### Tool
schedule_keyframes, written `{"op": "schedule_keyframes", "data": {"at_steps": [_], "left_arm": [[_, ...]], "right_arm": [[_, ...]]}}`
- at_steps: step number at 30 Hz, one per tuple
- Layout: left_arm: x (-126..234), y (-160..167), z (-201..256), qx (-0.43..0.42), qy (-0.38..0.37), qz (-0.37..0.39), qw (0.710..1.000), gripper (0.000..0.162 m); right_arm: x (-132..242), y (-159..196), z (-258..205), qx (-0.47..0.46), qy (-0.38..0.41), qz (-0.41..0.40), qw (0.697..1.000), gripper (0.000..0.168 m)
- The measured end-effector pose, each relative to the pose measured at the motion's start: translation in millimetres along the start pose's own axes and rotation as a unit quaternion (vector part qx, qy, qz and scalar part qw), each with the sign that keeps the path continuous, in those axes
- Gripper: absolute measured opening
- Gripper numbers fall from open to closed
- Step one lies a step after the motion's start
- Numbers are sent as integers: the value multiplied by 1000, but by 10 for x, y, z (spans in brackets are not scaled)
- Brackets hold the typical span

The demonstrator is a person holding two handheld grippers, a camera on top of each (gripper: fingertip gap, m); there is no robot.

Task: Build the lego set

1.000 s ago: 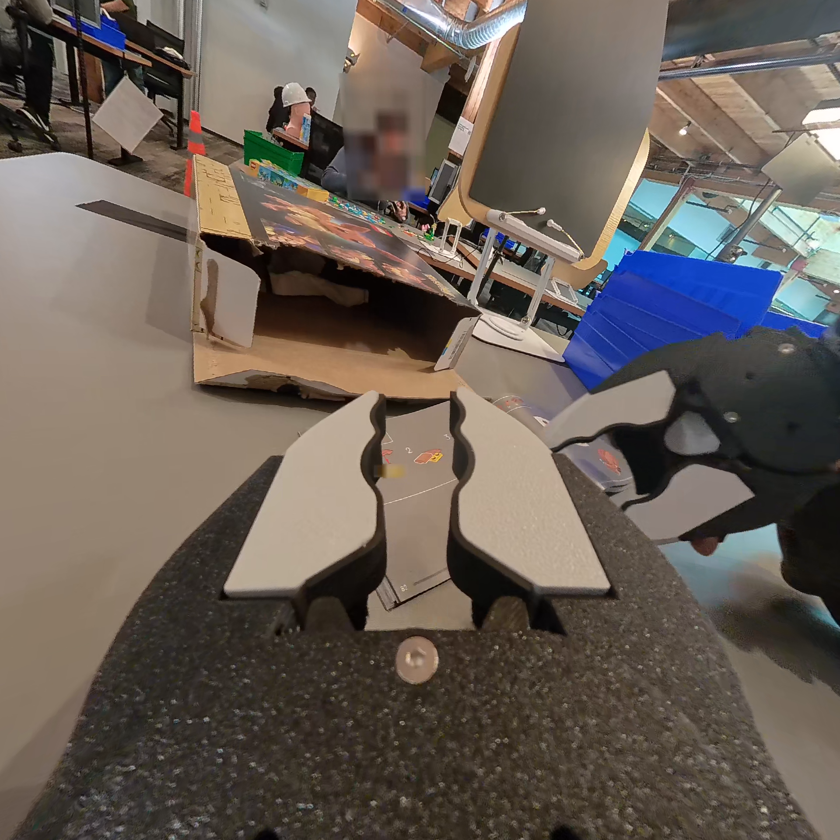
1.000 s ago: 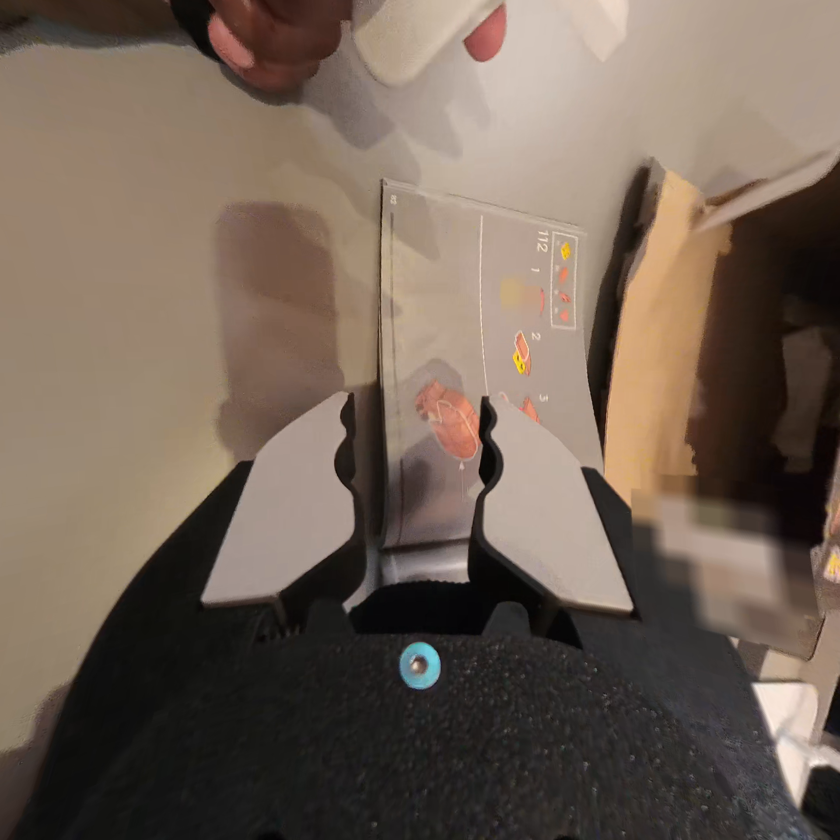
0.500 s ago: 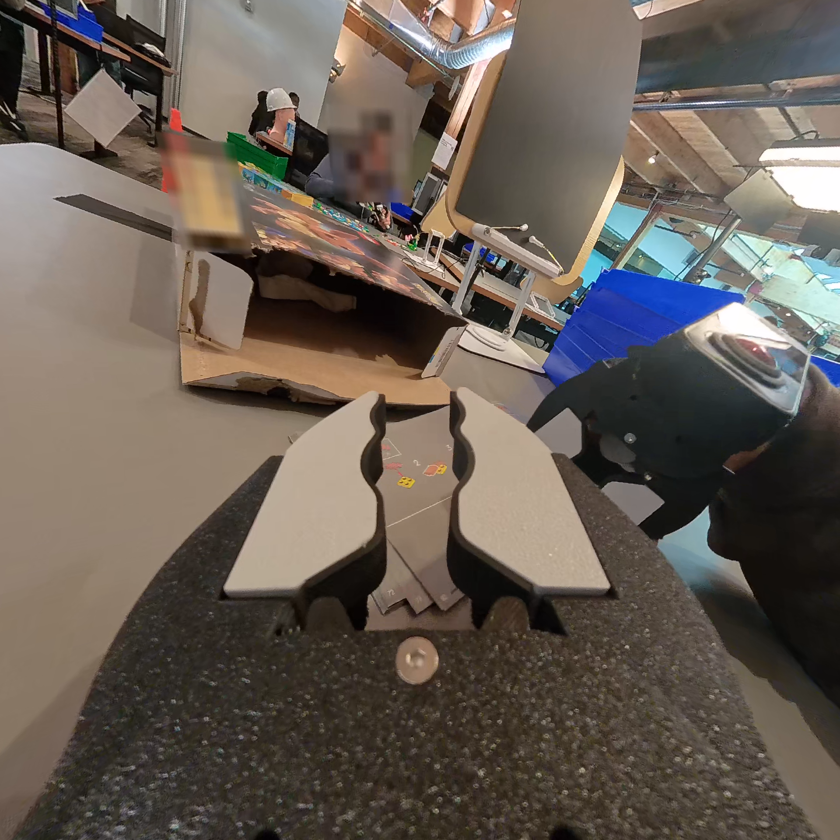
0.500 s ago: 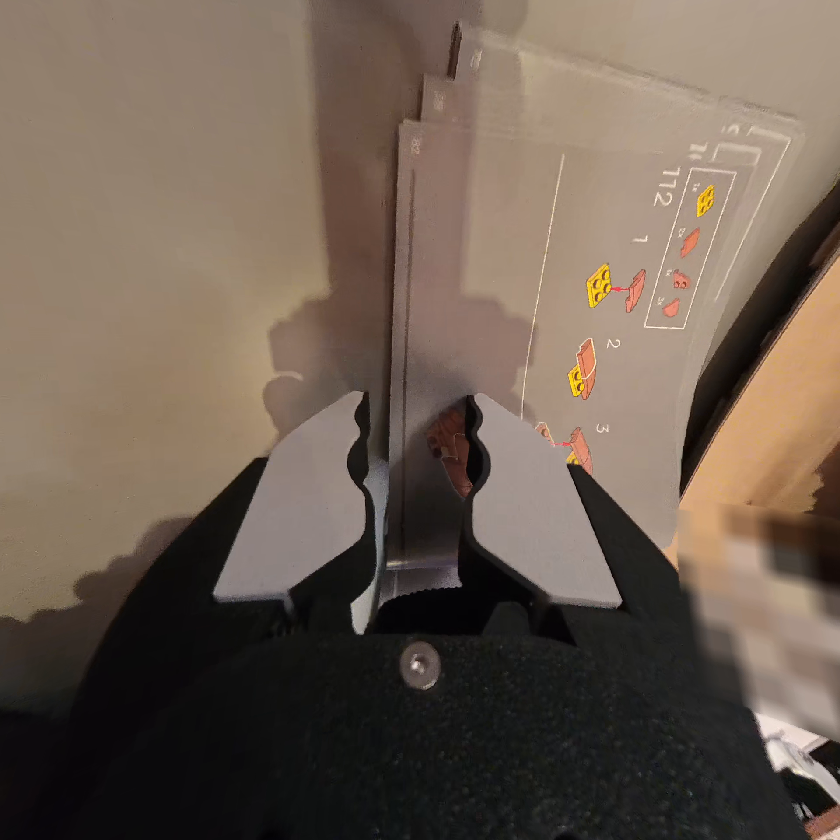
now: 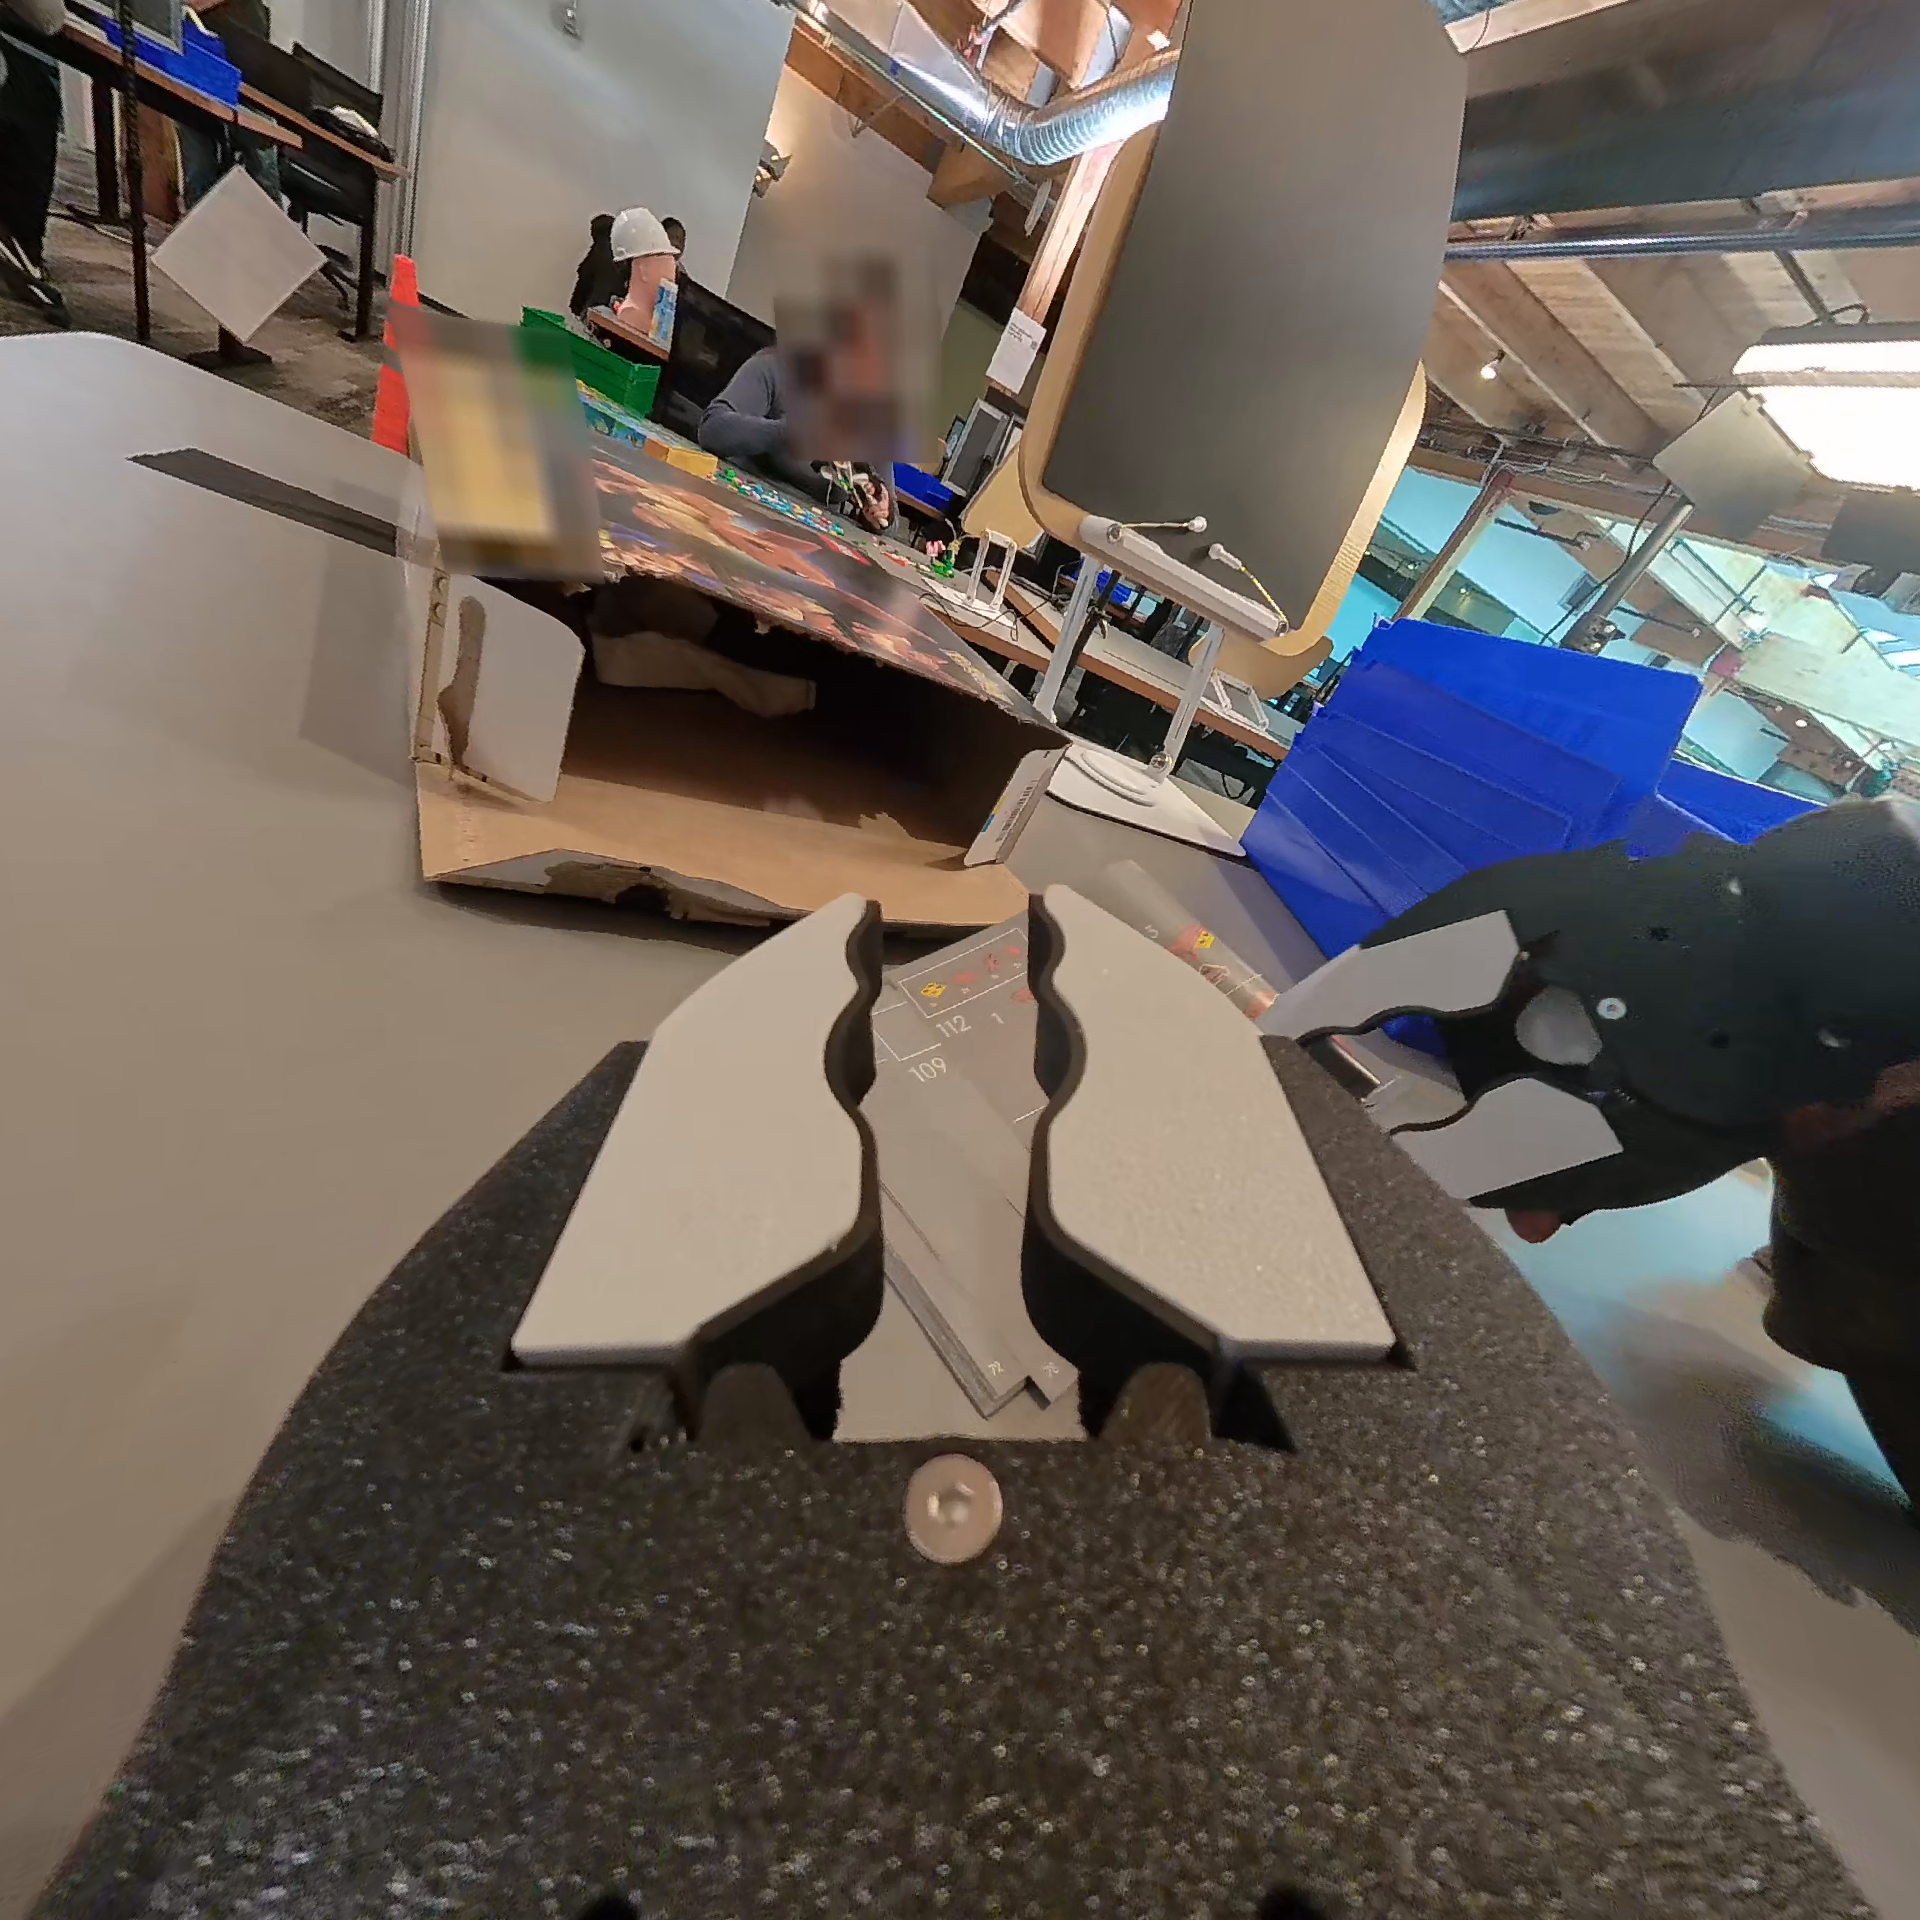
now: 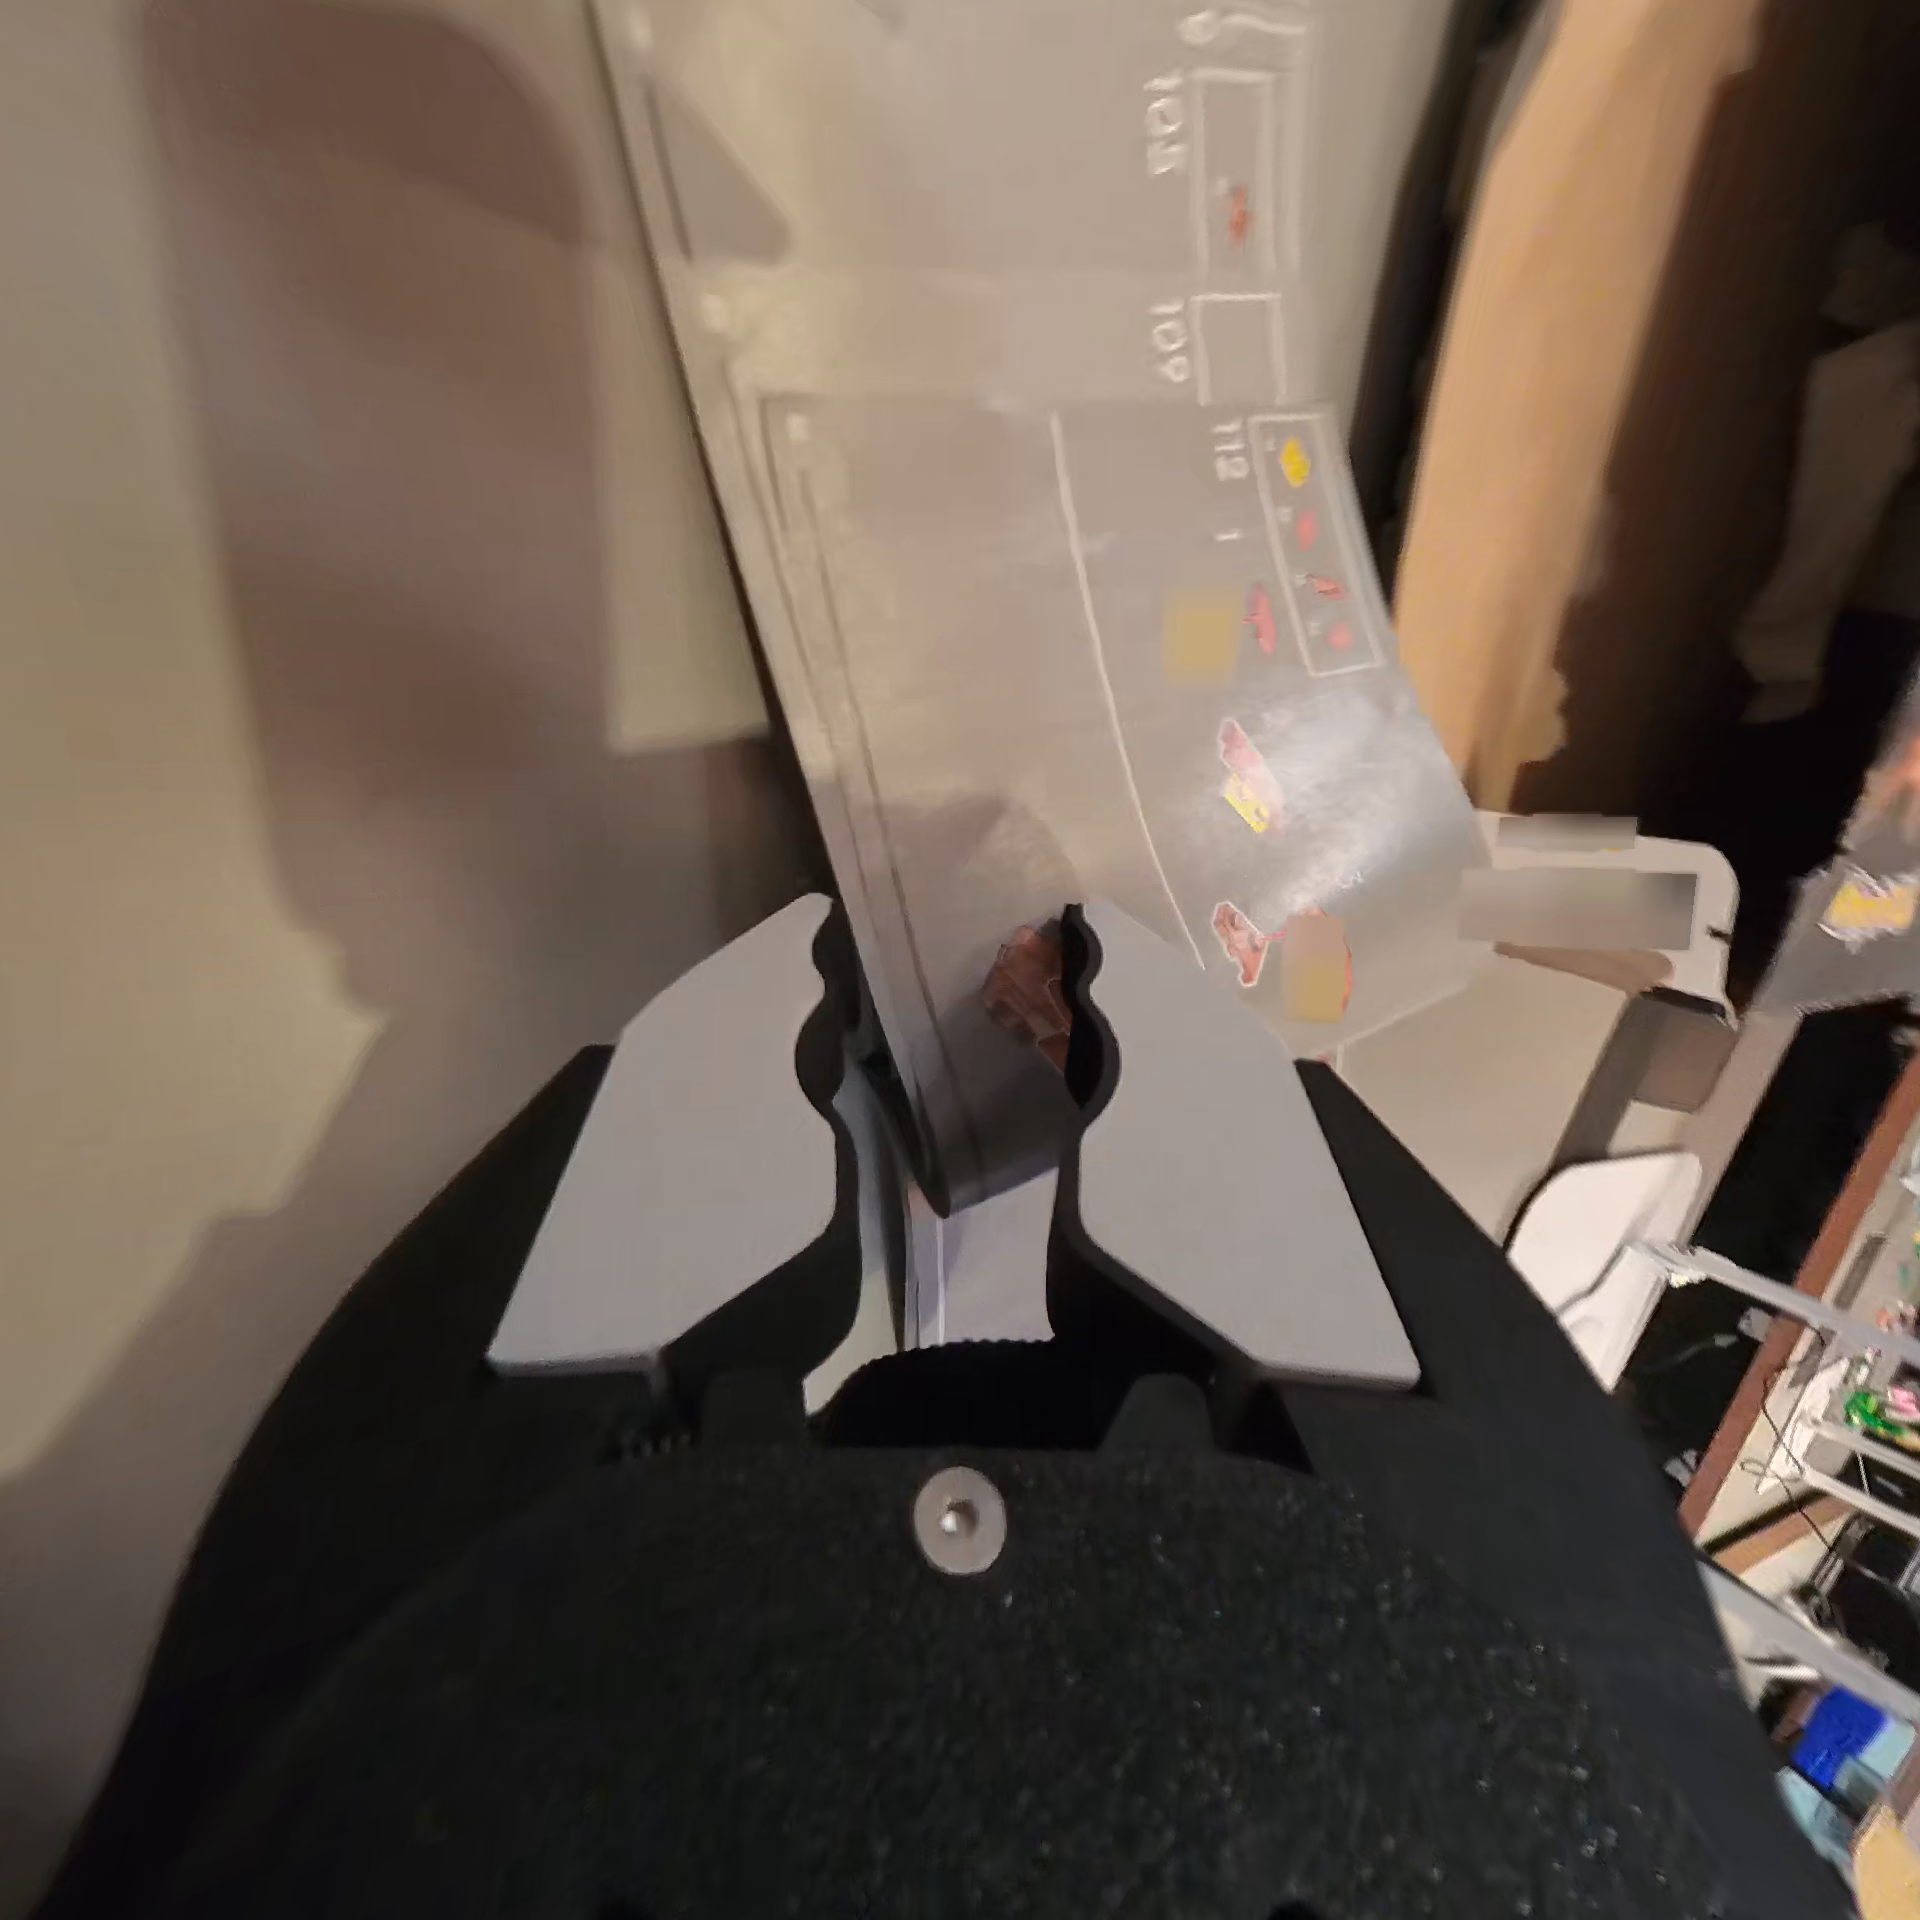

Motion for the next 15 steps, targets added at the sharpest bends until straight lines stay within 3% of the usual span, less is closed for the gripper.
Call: {"op": "schedule_keyframes", "data": {"at_steps": [15], "left_arm": [[-1, 3, 4, -4, 0, -1, 1000, 27]], "right_arm": [[235, 261, 112, -73, 34, 57, 995, 38]]}}
Point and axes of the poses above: each gripper's, where its closed fingertips meet, x back along the fingers, y out of its underside, z = x × y across the jaws, the point moved 5 cm from there along x, back along the fingers, and after that the axes turned 10 degrees about z, right-handed, at the moved point
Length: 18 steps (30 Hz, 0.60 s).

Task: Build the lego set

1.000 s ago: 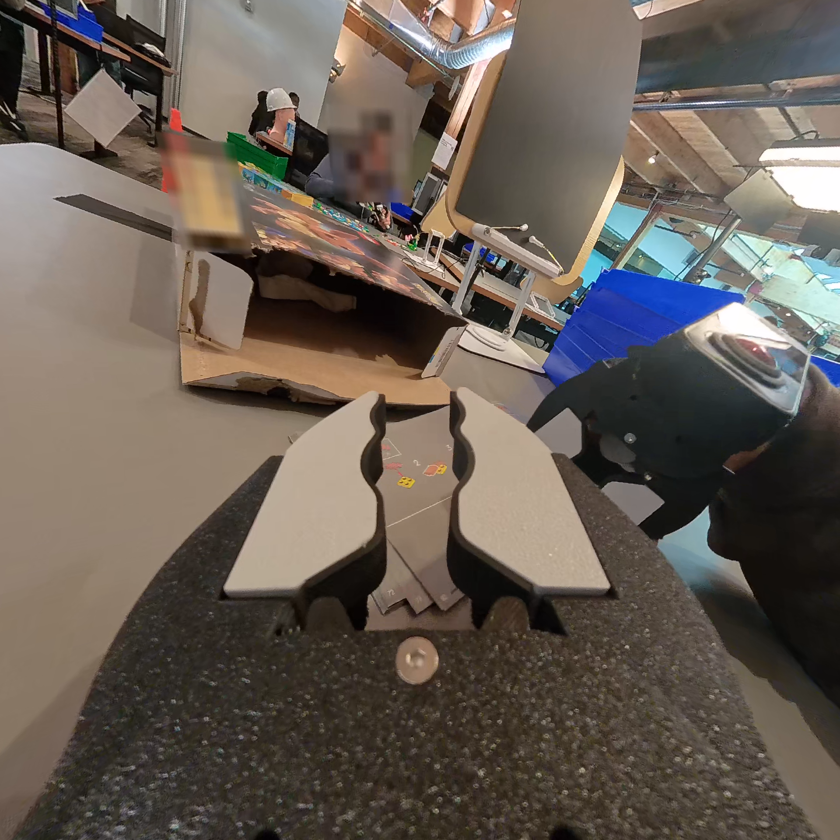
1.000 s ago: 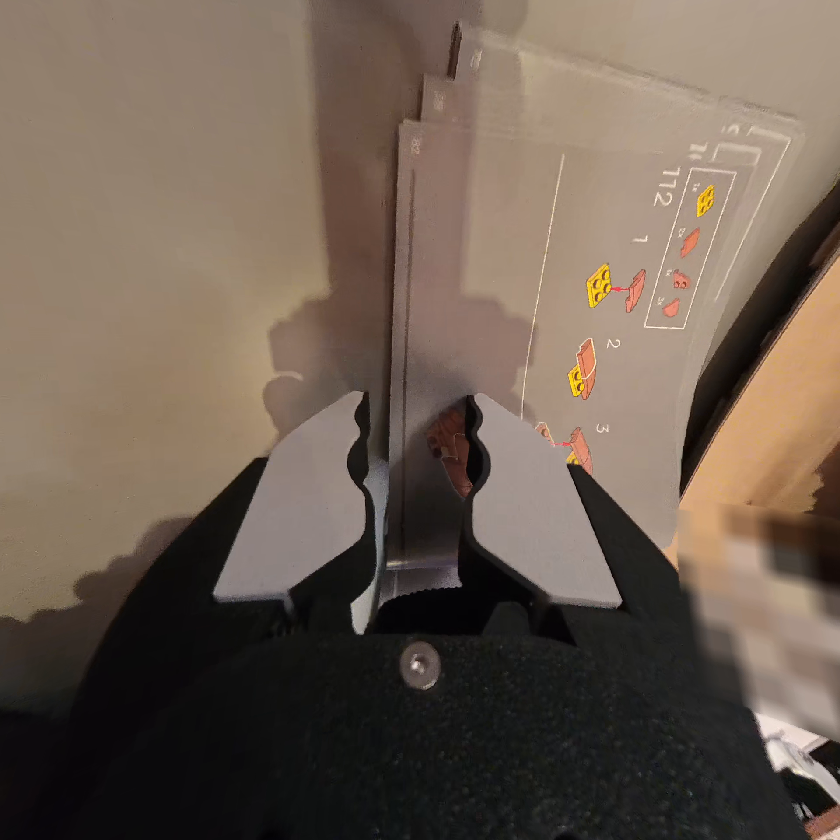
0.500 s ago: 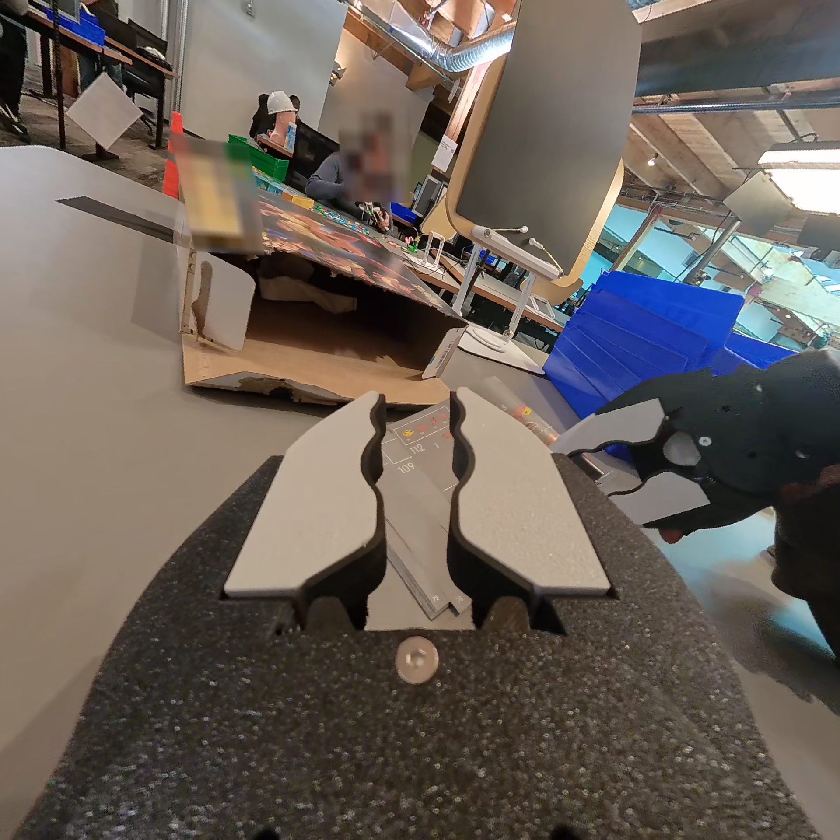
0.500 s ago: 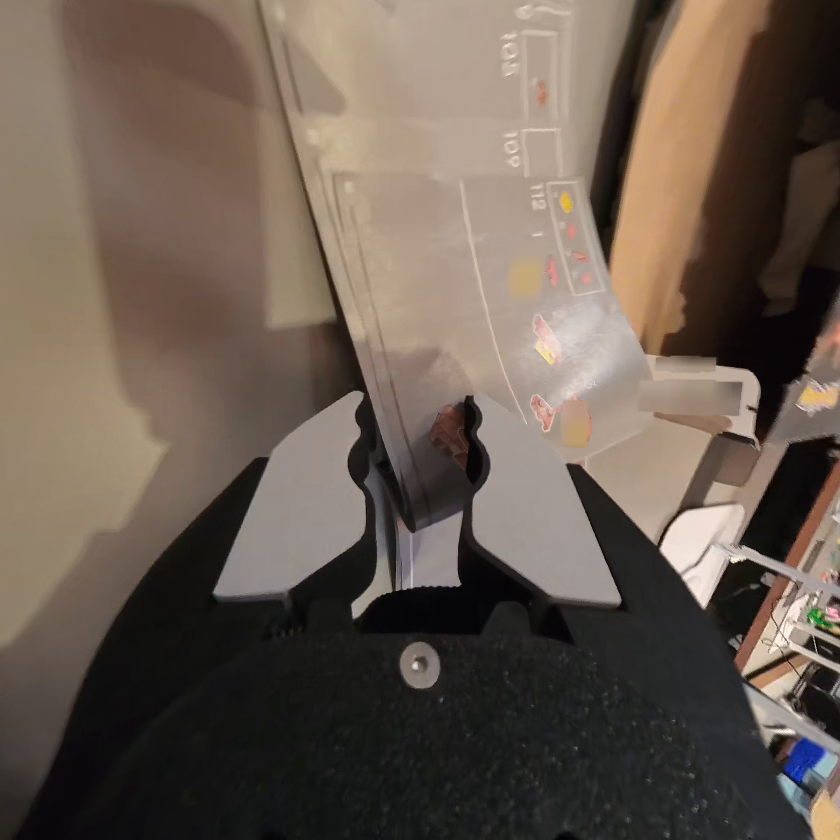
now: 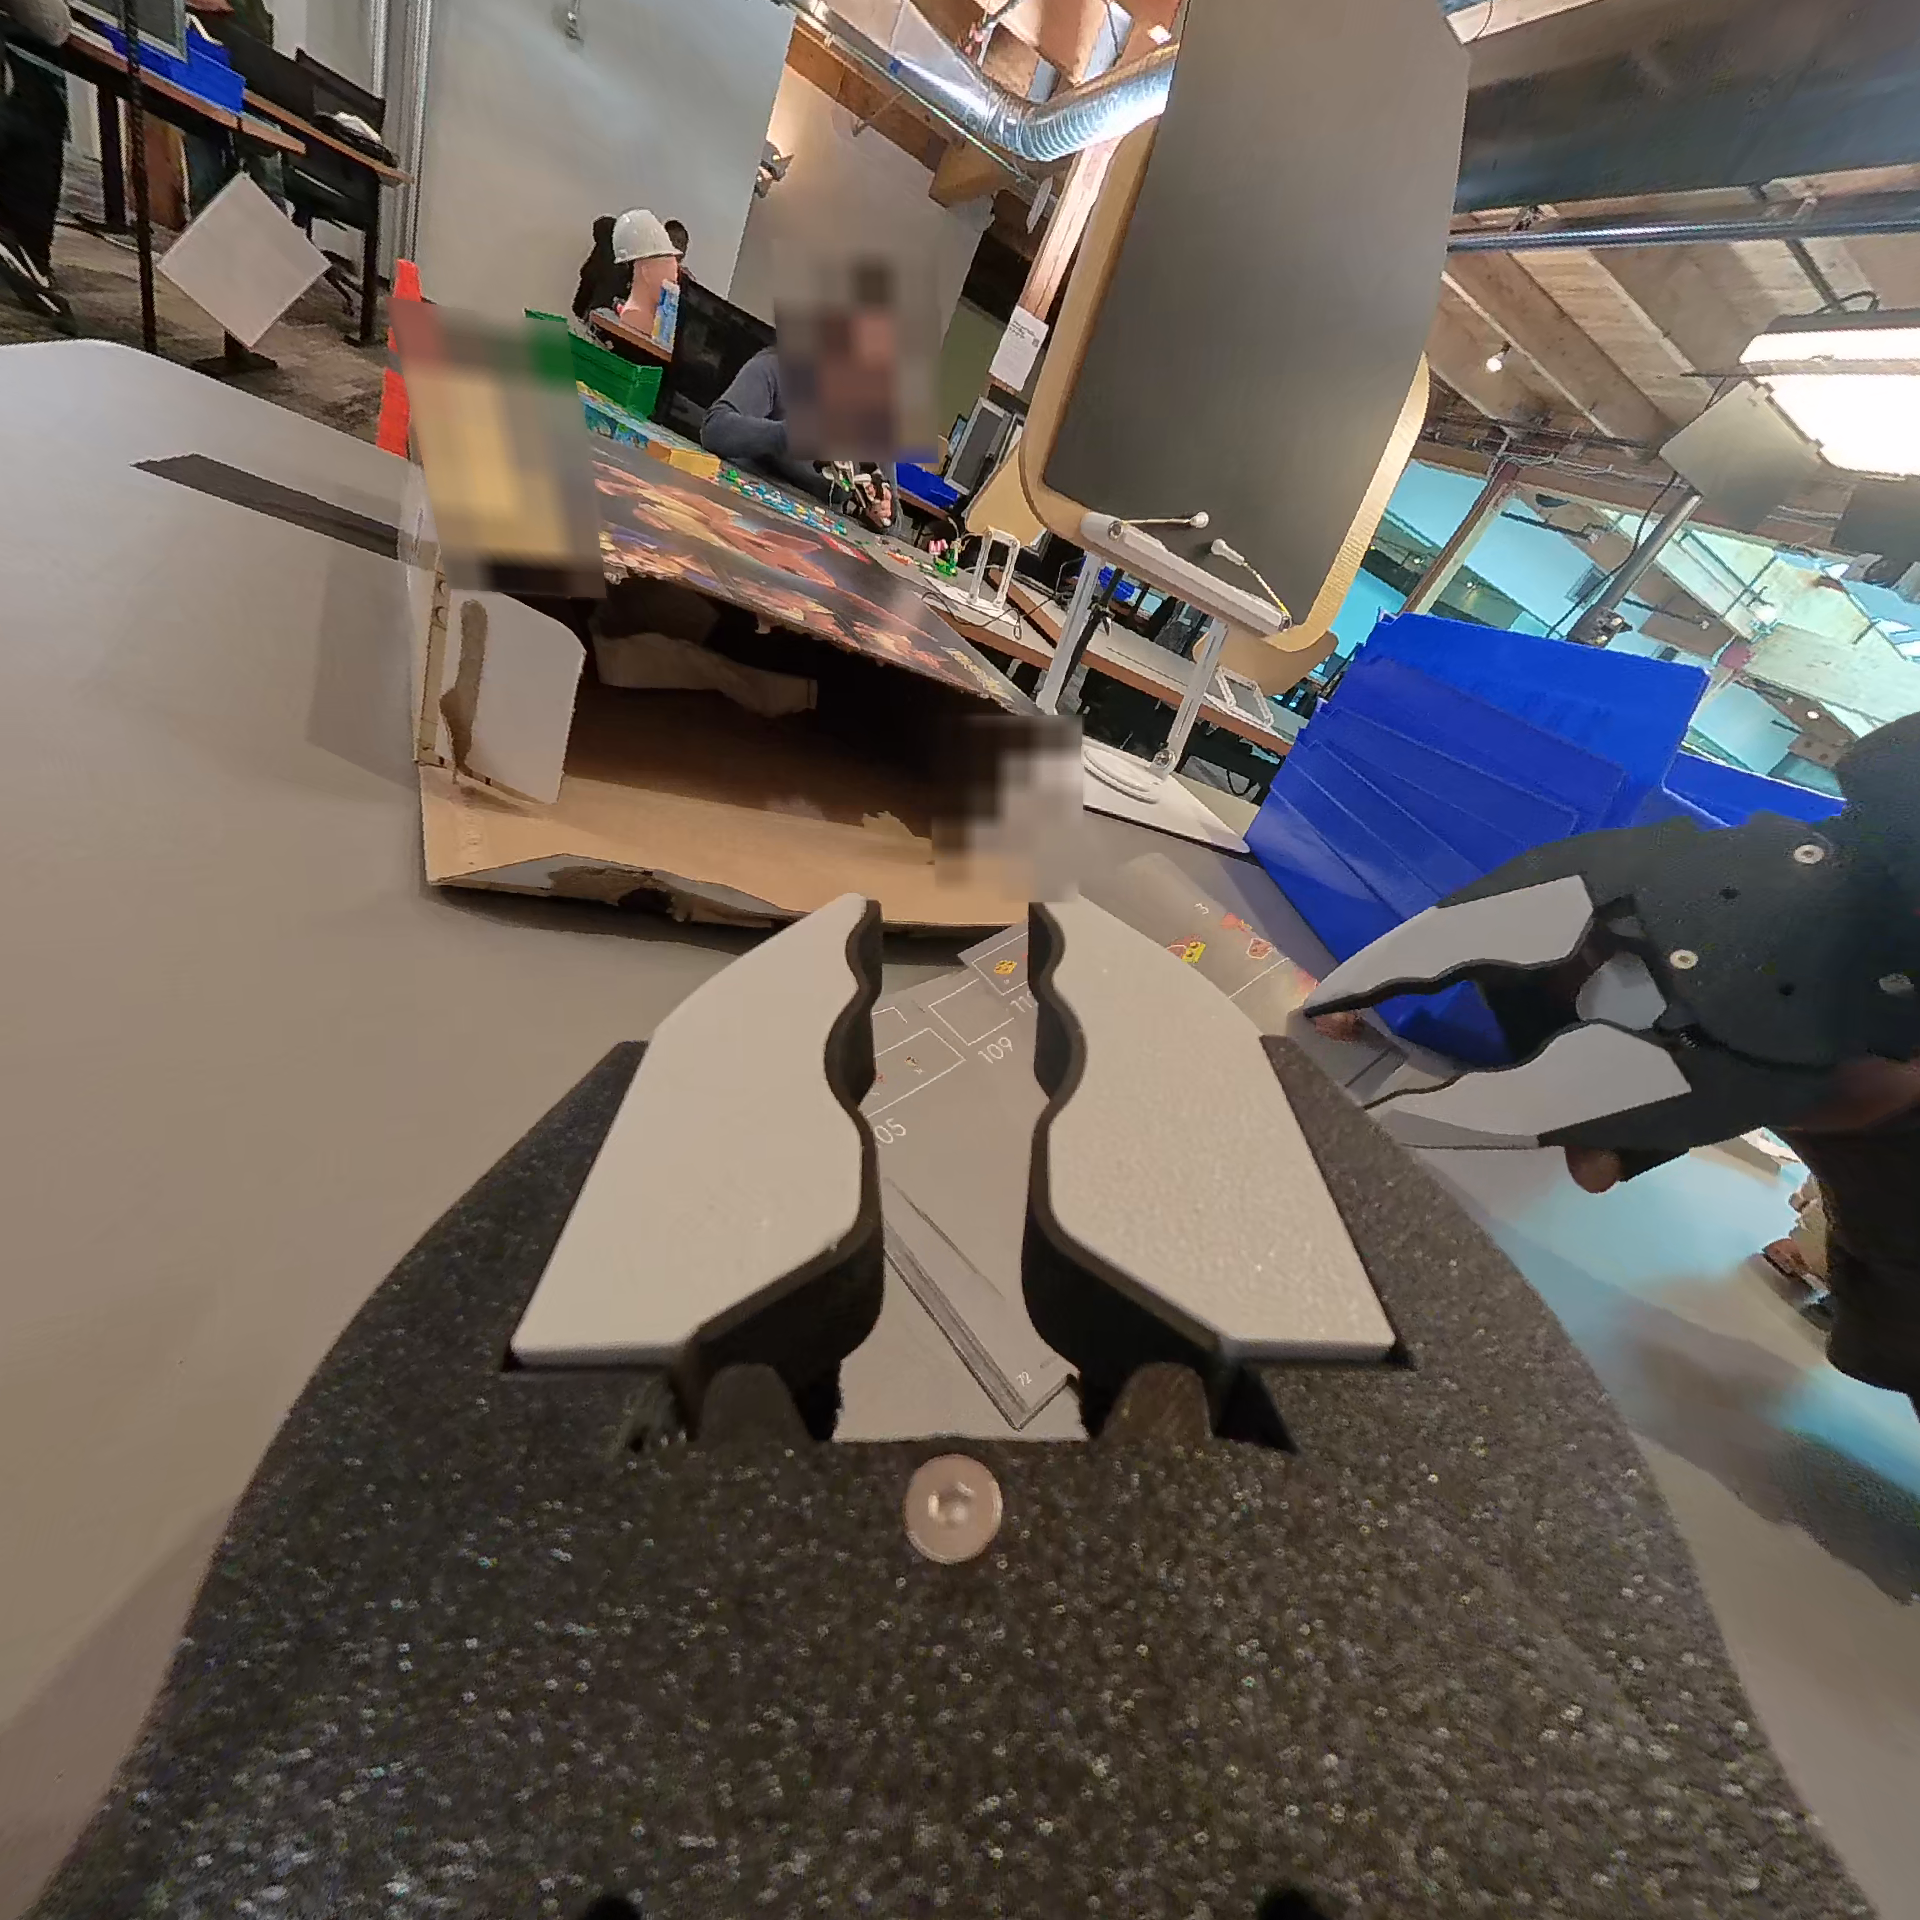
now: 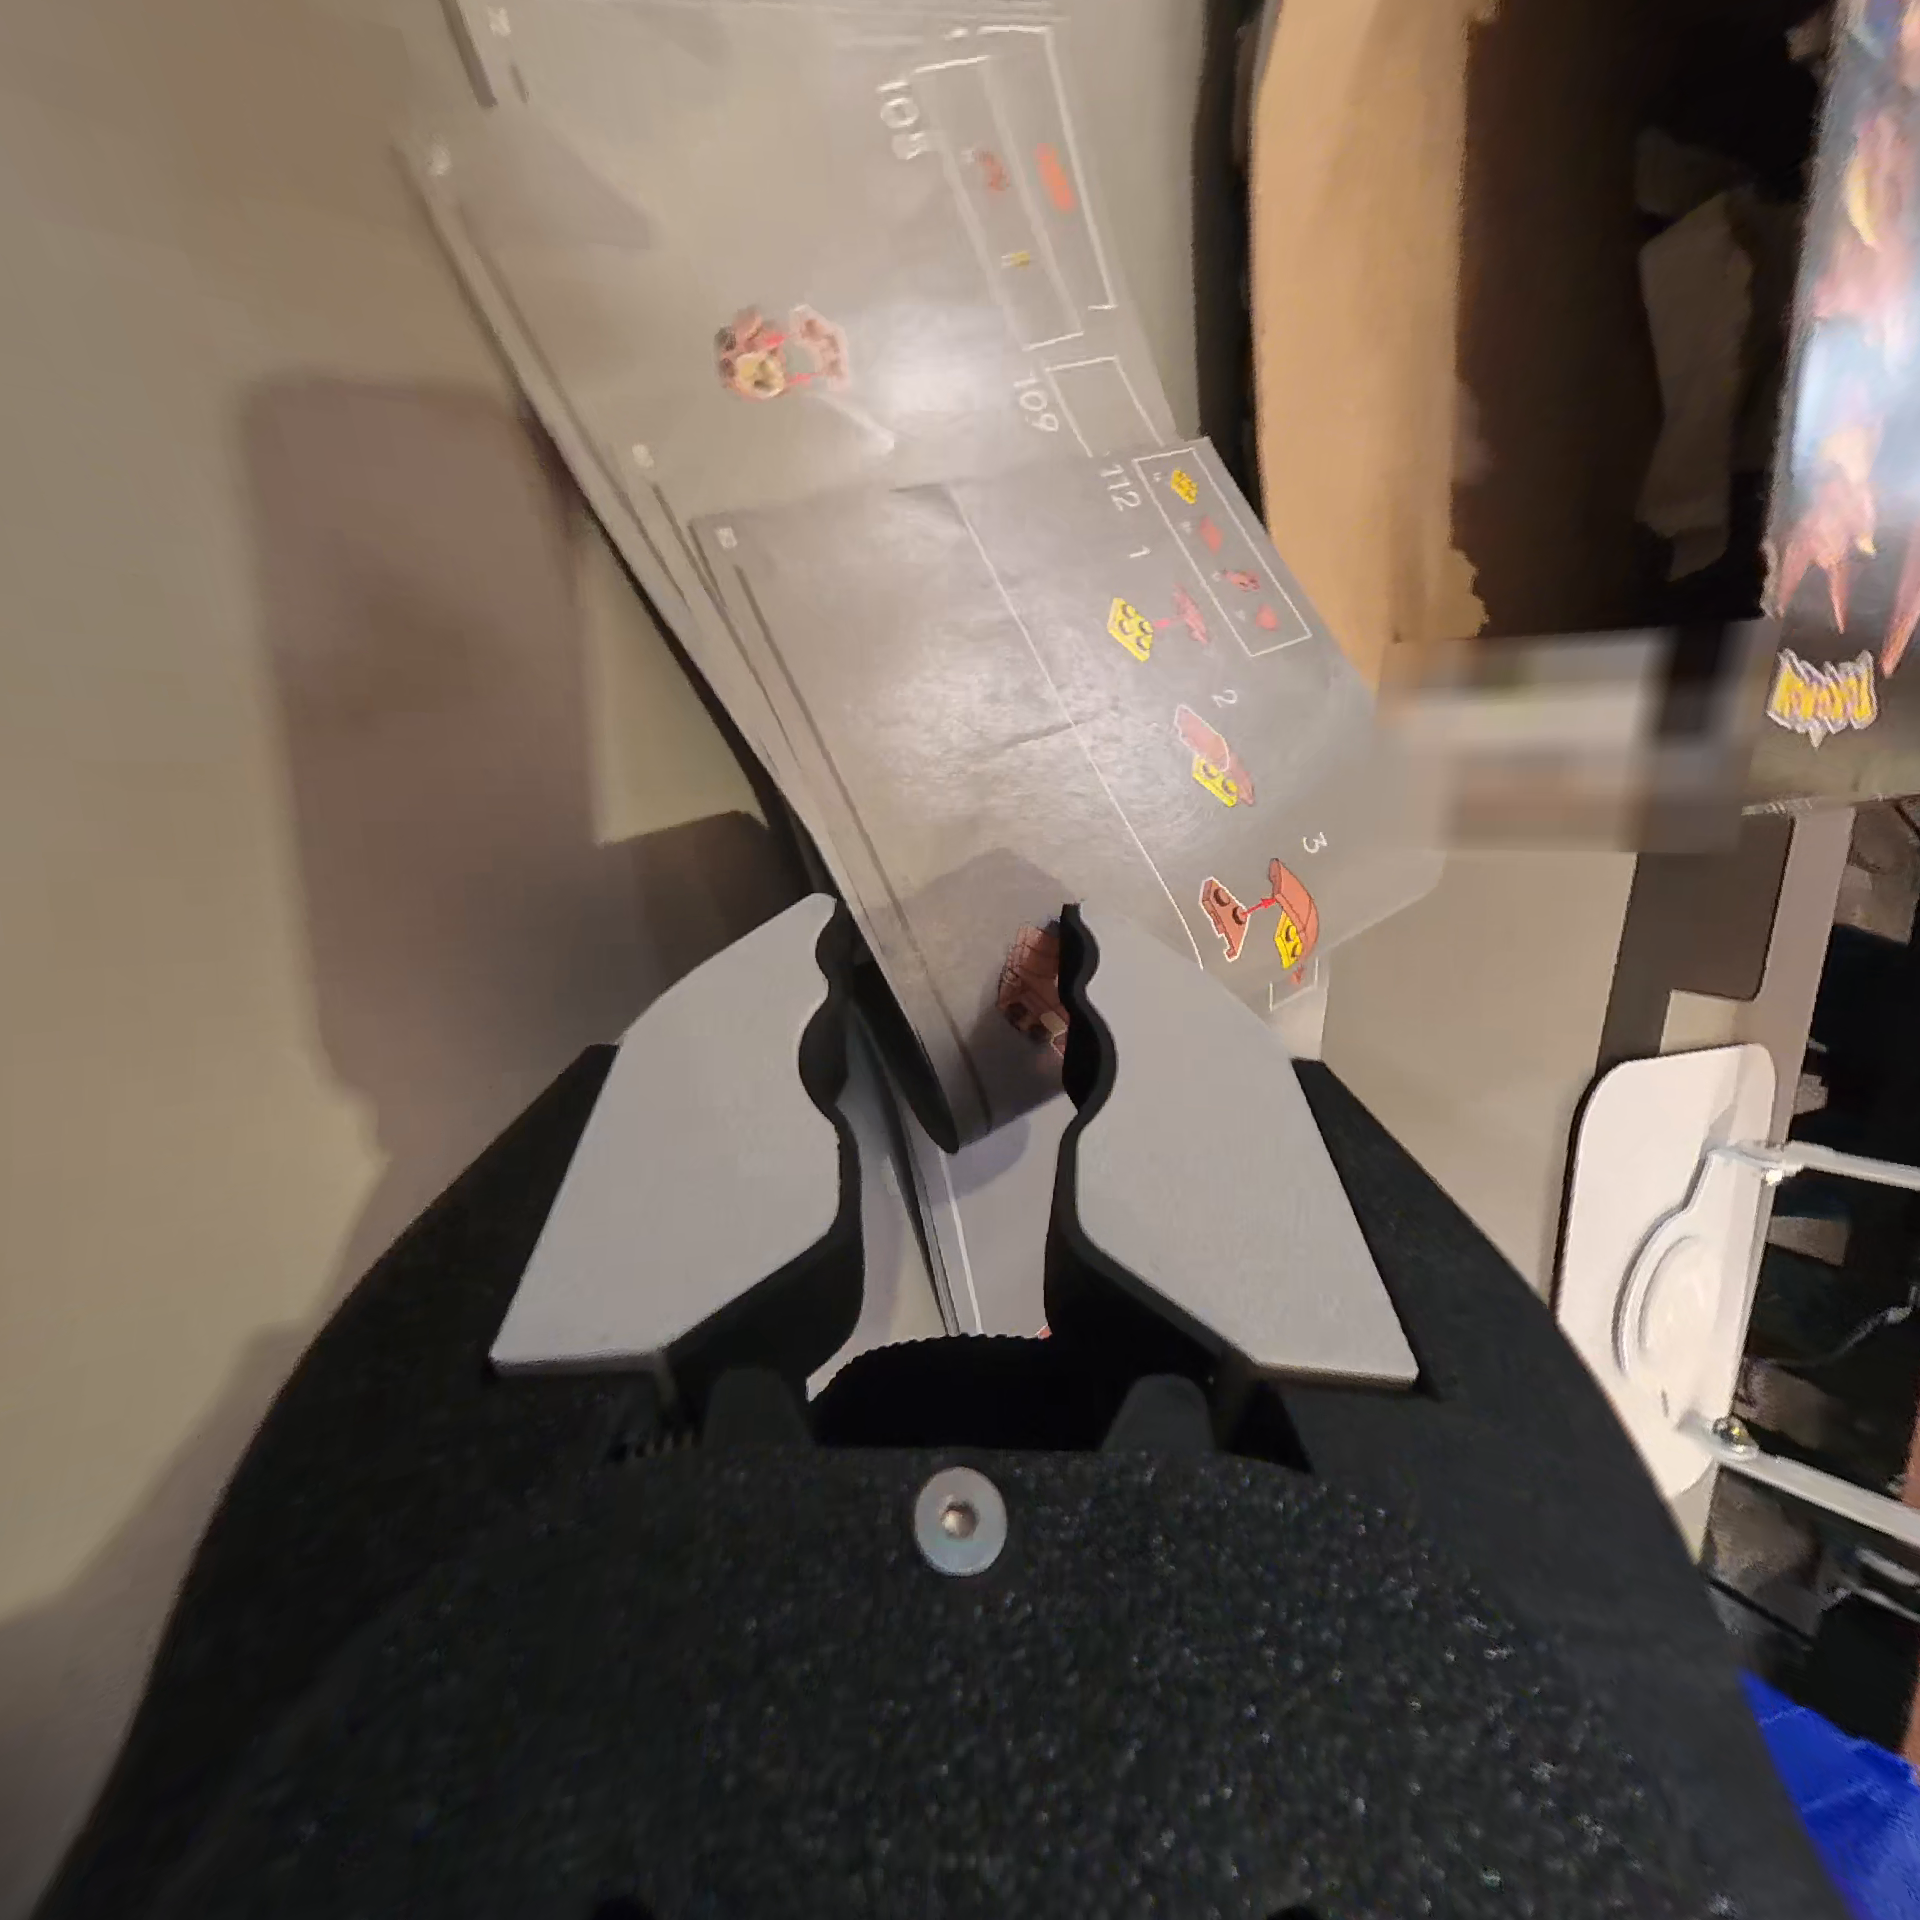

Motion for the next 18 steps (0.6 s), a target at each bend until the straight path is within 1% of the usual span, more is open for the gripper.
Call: {"op": "schedule_keyframes", "data": {"at_steps": [6, 11, 18], "left_arm": [[0, -1, -2, 0, 0, 0, 1000, 26], [0, -1, -2, 0, 1, 0, 1000, 26], [-6, 9, 8, -4, 1, -3, 1000, 26]], "right_arm": [[47, 24, 9, -27, 46, 12, 999, 41], [132, 119, 31, -64, 98, 27, 993, 44], [231, 275, 64, -162, 182, 88, 966, 45]]}}
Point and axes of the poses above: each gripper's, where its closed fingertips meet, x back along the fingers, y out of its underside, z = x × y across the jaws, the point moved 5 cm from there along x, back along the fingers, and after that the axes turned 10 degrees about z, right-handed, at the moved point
